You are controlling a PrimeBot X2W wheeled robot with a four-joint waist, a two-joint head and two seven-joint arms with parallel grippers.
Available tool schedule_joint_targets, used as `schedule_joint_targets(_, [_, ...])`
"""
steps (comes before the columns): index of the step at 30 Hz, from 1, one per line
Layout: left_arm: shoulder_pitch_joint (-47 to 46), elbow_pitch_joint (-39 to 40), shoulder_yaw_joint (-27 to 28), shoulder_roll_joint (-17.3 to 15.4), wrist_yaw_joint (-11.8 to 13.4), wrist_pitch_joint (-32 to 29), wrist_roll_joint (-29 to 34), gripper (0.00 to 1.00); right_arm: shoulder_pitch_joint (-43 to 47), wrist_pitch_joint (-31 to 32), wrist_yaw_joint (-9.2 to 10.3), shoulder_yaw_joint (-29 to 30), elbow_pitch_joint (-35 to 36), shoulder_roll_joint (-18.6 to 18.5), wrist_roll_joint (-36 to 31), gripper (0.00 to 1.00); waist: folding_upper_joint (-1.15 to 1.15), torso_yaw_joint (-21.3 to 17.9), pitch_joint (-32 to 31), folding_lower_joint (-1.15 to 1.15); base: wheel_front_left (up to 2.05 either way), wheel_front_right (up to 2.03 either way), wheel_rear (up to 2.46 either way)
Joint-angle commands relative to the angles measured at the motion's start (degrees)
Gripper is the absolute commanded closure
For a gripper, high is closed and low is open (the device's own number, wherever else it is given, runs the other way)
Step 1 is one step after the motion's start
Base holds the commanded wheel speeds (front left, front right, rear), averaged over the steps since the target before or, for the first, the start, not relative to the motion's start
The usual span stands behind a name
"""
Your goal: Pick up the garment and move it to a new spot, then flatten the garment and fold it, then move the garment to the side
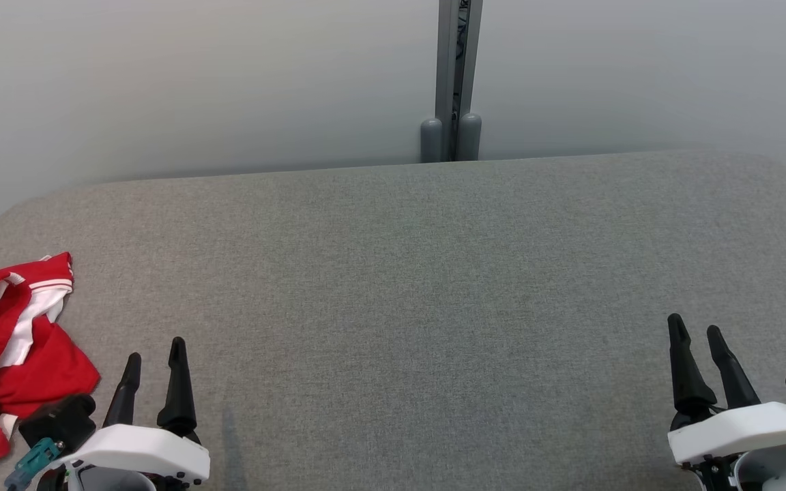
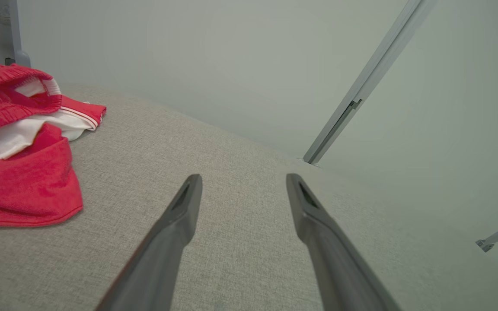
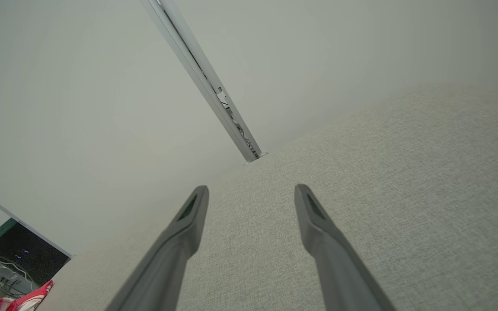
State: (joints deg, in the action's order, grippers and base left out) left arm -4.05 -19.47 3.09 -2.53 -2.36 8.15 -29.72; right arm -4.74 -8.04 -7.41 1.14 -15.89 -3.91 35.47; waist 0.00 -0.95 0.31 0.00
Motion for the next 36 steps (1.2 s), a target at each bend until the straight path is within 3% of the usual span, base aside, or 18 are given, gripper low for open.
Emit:
schedule_joint_targets(1, [-1.4,0.1,0.0,-0.4,0.4,0.5,1.6,0.00,-0.7,-0.6,-0.08,-0.2,0.3,-0.6,-1.4,0.00,0.00,0.0,0.0,0.00,0.00,0.00,0.00])
schedule_joint_targets(36, [-1.5,-4.1,-0.8,-1.1,4.3,5.1,20.3,0.00,-1.3,-5.2,-0.11,-0.4,-1.9,-1.0,-21.9,0.00,0.00,-0.5,0.0,0.00,0.00,0.00,0.00])
